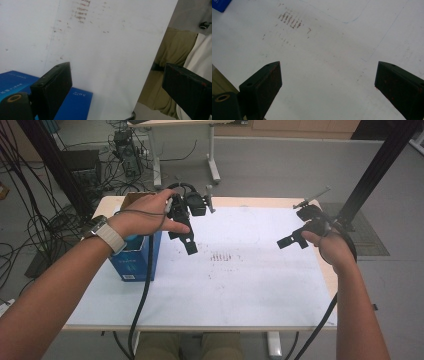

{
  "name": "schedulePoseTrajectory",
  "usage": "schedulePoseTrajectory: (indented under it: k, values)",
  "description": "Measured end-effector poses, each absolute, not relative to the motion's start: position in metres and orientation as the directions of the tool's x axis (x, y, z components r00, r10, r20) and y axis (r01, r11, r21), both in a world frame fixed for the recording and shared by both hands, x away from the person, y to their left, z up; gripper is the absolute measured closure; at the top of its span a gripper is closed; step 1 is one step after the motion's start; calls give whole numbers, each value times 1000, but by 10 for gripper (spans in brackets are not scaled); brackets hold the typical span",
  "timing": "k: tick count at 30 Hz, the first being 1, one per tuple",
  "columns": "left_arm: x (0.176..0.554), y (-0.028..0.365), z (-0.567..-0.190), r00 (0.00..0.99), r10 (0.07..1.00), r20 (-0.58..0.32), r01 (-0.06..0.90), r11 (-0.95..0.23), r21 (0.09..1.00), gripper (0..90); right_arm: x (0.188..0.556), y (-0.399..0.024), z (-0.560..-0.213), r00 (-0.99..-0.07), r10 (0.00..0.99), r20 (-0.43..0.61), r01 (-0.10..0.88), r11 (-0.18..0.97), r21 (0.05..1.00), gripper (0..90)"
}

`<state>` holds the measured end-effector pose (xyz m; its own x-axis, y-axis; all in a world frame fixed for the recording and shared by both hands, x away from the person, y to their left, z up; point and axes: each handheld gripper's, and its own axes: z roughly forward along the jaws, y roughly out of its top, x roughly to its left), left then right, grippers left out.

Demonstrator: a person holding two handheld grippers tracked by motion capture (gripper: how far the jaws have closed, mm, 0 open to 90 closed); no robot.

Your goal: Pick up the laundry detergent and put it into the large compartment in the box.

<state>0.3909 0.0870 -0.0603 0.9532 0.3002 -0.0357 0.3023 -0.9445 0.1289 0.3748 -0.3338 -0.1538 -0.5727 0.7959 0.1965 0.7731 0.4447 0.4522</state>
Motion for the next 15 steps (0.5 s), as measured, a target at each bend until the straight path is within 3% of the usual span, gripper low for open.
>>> schedulePoseTrajectory:
  k: [15]
  values:
    - [391, 88, -62, 950, 310, -39, 312, -941, 134, 97, 372, -335, -154, -573, 795, 198, 772, 442, 457, 70]
